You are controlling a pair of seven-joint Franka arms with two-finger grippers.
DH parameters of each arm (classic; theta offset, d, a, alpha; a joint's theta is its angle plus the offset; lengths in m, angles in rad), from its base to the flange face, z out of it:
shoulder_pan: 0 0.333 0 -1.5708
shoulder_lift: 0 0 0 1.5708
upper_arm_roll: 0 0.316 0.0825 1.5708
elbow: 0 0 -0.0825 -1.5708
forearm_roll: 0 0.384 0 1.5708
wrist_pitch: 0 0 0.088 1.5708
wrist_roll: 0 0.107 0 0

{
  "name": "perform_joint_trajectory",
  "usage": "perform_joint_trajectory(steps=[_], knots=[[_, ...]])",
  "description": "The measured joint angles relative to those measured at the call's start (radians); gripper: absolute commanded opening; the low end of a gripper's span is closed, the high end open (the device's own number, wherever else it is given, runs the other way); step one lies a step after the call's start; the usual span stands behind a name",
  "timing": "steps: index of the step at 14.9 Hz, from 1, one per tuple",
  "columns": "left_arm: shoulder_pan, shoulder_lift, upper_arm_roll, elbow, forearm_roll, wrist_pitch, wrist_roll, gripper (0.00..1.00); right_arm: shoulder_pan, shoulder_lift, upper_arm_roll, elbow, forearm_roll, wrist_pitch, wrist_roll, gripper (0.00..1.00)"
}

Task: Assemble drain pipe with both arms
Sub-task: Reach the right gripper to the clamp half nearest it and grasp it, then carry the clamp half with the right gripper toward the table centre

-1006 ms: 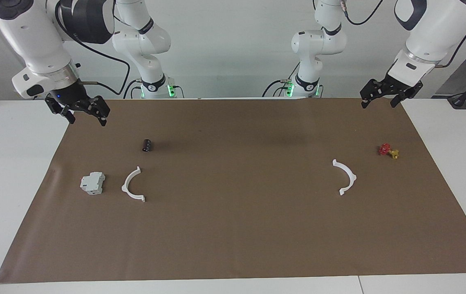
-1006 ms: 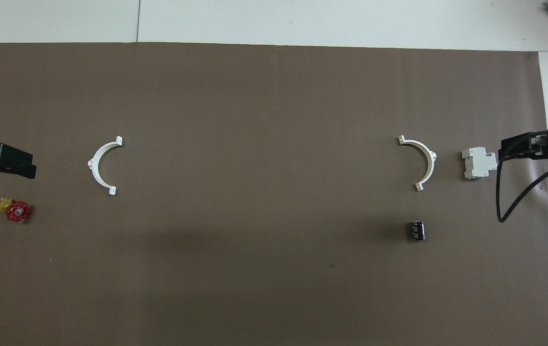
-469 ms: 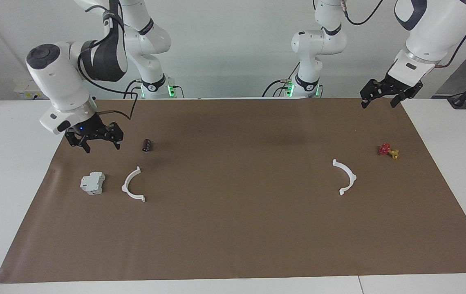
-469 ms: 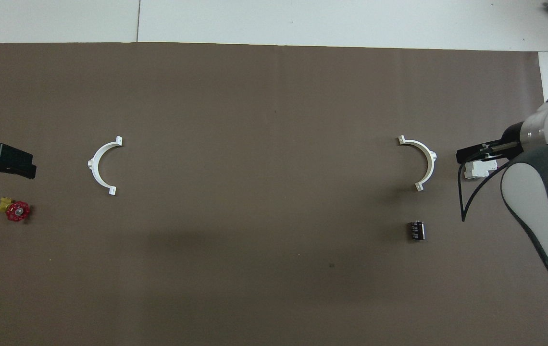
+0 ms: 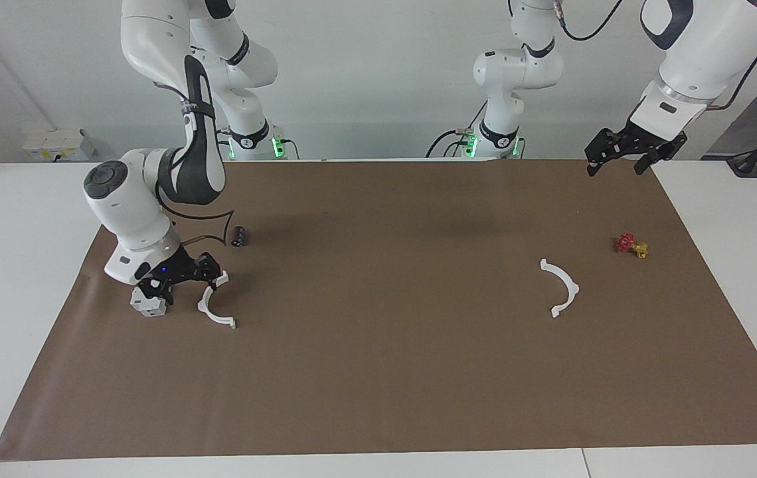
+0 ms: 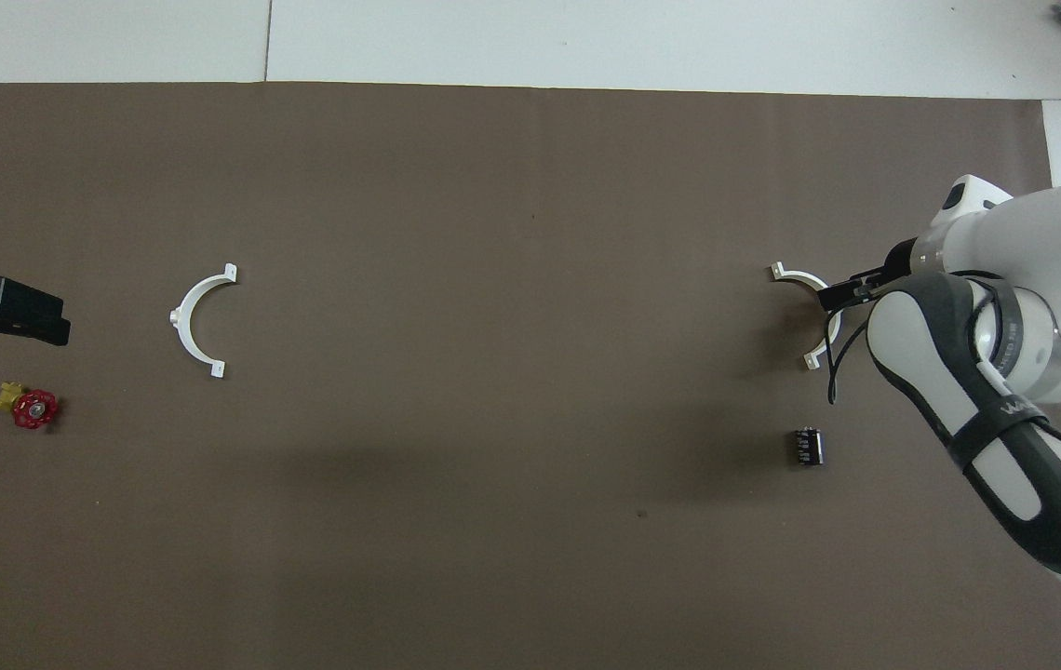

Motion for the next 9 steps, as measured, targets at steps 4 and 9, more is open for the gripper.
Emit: perform_joint_trajectory(steps=[4, 9], knots=[[0.000, 0.000, 0.000, 0.000, 0.000, 0.000, 0.000, 1.00, 0.006, 0.070, 0.003, -0.004, 0.000, 0.070, -0.003, 0.64], [0.000, 0.000, 0.000, 0.000, 0.000, 0.000, 0.000, 1.00, 0.017, 0.082, 0.003, -0.007, 0.002, 0.064, -0.034, 0.00]])
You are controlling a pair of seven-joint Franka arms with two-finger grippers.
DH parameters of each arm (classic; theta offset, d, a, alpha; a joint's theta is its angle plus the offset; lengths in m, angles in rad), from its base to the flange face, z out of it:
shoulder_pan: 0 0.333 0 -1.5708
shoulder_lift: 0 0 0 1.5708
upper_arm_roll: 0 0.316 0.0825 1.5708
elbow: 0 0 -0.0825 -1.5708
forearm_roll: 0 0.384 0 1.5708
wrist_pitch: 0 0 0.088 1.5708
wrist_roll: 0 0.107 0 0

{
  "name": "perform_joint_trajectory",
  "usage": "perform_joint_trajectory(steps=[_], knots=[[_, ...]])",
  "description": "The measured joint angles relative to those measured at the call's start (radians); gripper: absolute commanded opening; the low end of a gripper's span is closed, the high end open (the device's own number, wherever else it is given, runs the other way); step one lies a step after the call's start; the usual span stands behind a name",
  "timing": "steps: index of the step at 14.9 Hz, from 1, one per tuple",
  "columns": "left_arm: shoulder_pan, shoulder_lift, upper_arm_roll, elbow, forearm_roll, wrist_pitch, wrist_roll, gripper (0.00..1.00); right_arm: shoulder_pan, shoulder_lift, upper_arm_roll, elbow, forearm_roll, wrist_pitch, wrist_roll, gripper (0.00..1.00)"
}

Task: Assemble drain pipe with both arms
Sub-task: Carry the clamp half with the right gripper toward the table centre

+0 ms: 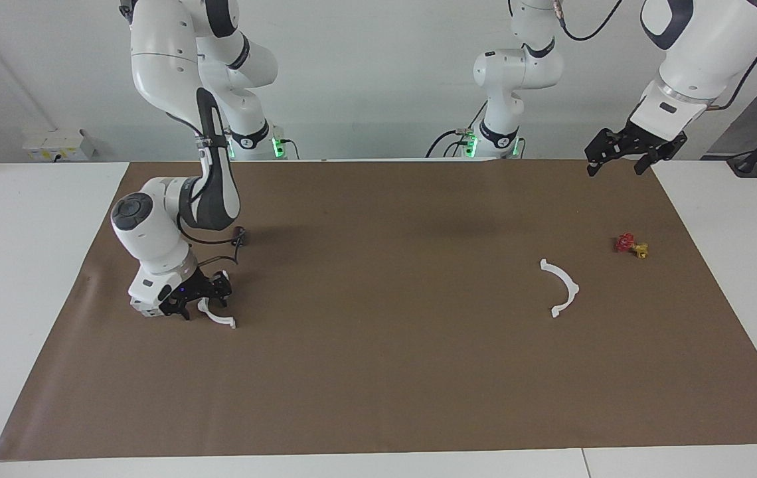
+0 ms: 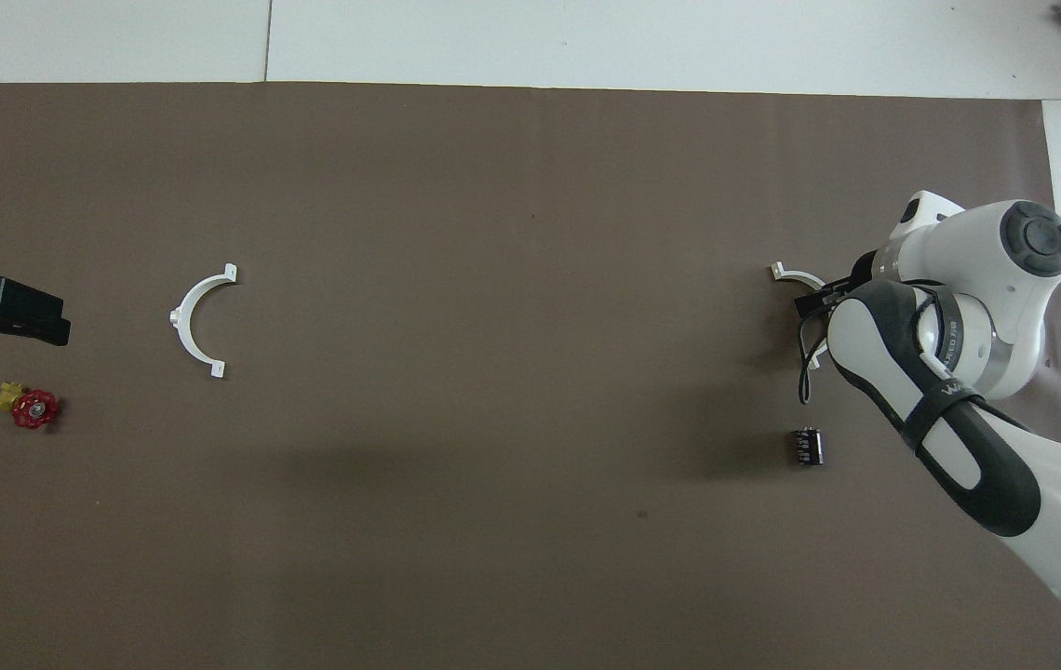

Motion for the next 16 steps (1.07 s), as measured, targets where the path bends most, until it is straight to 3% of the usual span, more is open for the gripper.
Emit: perform_joint_trajectory(steps=[6, 9, 12, 16], knots=[[0.000, 0.000, 0.000, 0.000, 0.000, 0.000, 0.000, 1.00, -0.003, -0.009, -0.004, 0.031, 0.000, -0.087, 0.000, 0.00], [0.000, 0.000, 0.000, 0.000, 0.000, 0.000, 0.000, 1.00, 0.019, -0.013, -0.002, 0.117, -0.002, -0.209, 0.063, 0.00], [0.000, 0.000, 0.000, 0.000, 0.000, 0.000, 0.000, 1.00, 0.122, -0.018, 0.002, 0.240, -0.038, -0.324, 0.259, 0.00], [0.000, 0.000, 0.000, 0.000, 0.000, 0.000, 0.000, 1.00, 0.333, -0.006, 0.005, 0.262, -0.059, -0.314, 0.543, 0.00]])
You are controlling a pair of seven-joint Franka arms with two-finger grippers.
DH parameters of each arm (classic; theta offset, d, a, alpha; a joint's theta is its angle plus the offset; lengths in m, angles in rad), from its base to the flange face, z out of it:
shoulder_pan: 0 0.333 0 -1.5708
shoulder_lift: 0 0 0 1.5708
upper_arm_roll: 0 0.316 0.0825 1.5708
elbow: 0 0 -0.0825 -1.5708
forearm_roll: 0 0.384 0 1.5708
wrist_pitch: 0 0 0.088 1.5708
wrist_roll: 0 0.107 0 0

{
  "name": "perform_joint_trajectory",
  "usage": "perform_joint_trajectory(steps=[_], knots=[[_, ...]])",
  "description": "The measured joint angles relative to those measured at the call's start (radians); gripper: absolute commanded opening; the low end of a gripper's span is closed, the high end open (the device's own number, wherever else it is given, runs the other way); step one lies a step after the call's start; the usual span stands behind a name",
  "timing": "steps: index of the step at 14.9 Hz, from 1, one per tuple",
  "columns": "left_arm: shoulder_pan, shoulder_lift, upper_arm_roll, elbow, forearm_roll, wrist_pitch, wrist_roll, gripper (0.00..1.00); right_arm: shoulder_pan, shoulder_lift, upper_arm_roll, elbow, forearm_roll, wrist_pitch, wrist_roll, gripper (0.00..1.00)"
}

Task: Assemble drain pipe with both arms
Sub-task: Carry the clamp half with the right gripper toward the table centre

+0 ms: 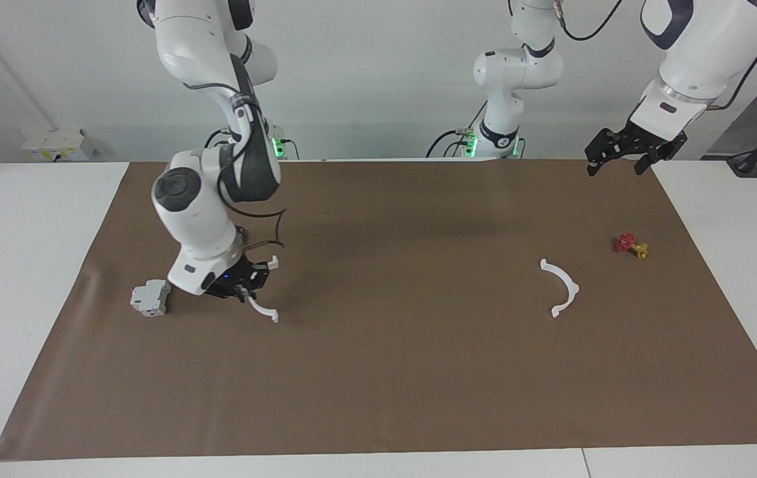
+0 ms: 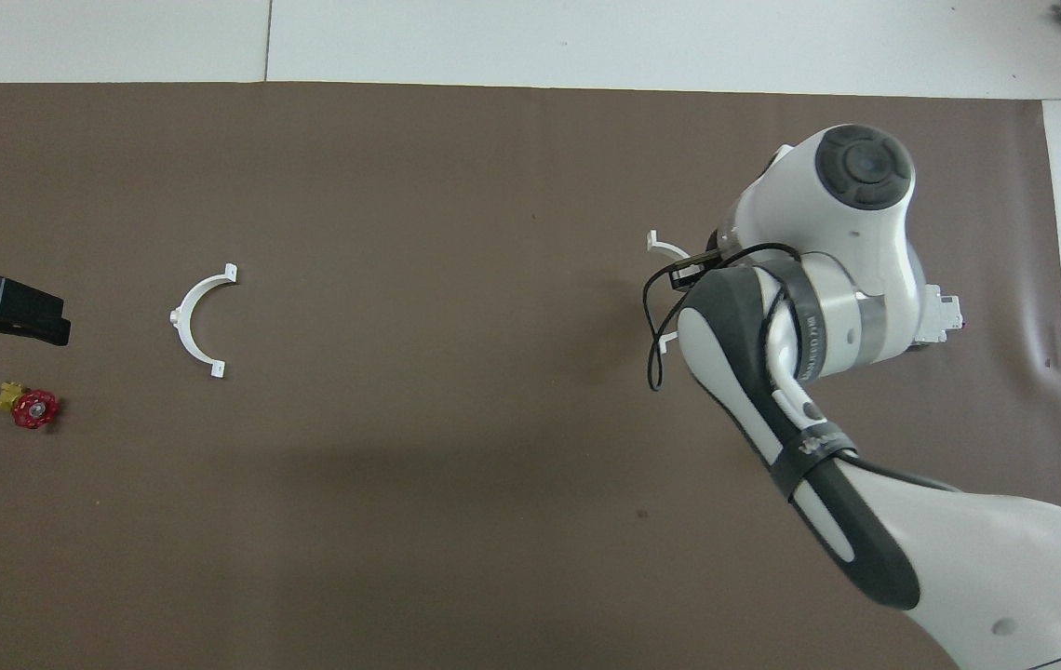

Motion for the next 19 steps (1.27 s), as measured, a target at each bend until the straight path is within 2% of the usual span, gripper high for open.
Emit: perform_joint_trajectory(steps=[3, 9, 17, 18, 19], knots=[[0.000, 0.000, 0.000, 0.000, 0.000, 0.000, 0.000, 1.00, 0.102, 0.049, 0.000, 0.001, 0.000, 0.056, 0.093, 0.00], [0.000, 0.000, 0.000, 0.000, 0.000, 0.000, 0.000, 1.00, 0.198, 0.138, -0.001, 0.050, 0.001, 0.136, 0.164, 0.00], [0.000, 0.000, 0.000, 0.000, 0.000, 0.000, 0.000, 1.00, 0.239, 0.172, -0.002, 0.047, 0.001, 0.151, 0.183, 0.00], [0.000, 0.000, 0.000, 0.000, 0.000, 0.000, 0.000, 1.00, 0.239, 0.173, -0.002, 0.047, 0.001, 0.151, 0.183, 0.19], [0.000, 0.000, 0.000, 0.000, 0.000, 0.000, 0.000, 1.00, 0.239, 0.173, -0.002, 0.046, 0.001, 0.151, 0.183, 0.99]])
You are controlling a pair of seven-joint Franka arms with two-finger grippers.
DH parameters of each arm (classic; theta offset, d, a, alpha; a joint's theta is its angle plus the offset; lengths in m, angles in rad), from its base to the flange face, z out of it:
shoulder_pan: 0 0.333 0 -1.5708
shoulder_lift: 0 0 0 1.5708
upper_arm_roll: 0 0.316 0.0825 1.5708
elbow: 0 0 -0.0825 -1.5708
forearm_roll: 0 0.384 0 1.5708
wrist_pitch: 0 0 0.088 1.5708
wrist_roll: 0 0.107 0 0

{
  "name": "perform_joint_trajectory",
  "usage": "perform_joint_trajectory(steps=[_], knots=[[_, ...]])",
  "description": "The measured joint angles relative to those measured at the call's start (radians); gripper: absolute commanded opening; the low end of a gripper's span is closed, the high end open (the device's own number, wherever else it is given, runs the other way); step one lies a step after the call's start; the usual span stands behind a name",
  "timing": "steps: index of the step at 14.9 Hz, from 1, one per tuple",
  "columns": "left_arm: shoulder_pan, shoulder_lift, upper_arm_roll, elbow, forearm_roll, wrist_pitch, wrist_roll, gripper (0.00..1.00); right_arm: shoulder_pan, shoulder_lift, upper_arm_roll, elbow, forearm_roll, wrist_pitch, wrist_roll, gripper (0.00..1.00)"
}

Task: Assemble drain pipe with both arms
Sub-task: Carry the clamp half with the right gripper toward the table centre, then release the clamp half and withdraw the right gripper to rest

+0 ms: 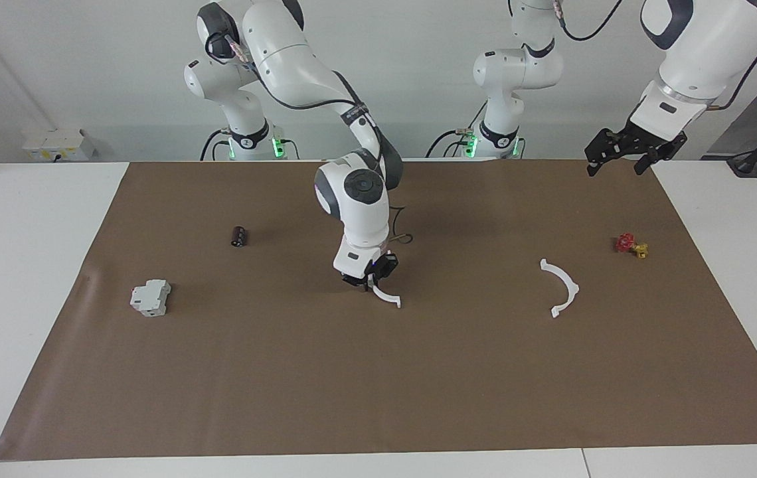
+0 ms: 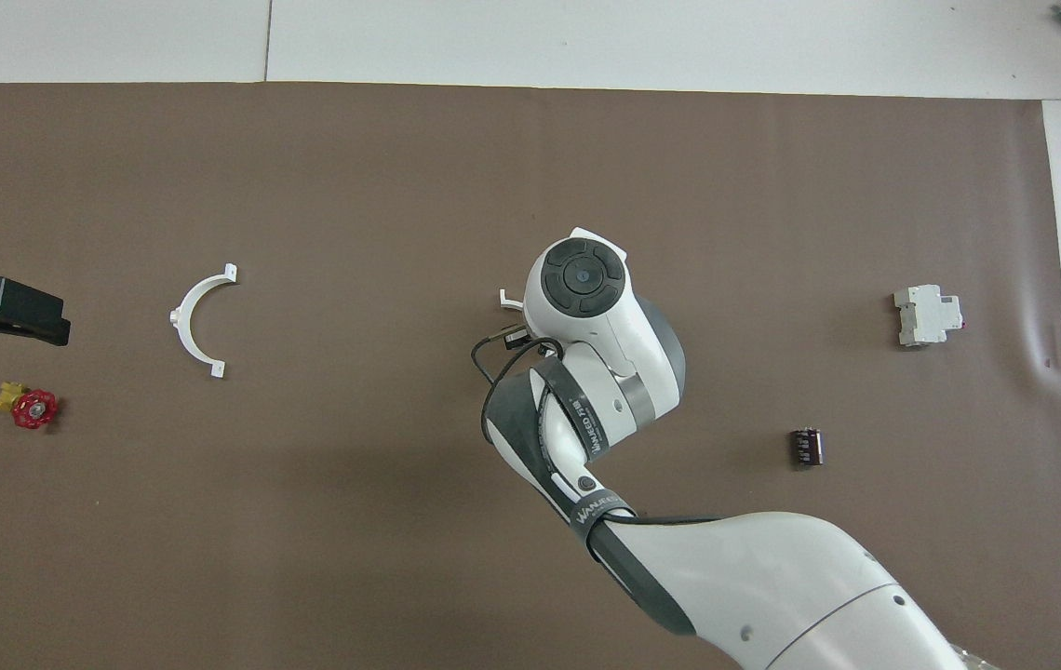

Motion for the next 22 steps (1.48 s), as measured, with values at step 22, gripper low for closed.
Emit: perform_joint_trajectory(steps=[22], knots=[[0.000, 0.000, 0.000, 0.000, 0.000, 0.000, 0.000, 1.00, -0.471, -0.365, -0.034, 0.017, -0.057, -0.491, -0.138, 1.00]])
